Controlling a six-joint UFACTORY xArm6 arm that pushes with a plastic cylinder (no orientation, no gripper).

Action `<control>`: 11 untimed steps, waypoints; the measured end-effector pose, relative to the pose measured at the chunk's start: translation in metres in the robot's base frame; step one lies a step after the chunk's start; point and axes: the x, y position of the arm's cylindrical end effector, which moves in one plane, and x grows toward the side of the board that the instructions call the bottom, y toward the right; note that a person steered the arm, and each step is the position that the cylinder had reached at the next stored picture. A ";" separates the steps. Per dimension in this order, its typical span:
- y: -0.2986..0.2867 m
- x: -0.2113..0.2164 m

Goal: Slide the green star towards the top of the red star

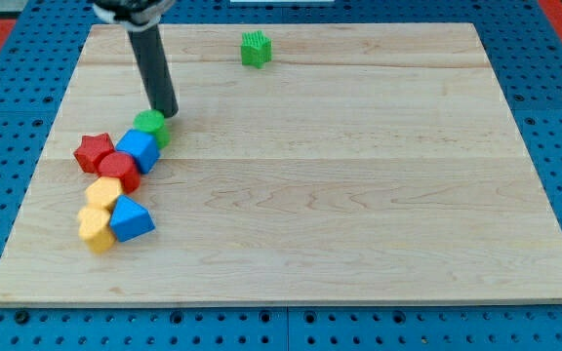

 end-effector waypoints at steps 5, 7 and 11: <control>0.159 -0.133; 0.083 -0.155; -0.041 -0.143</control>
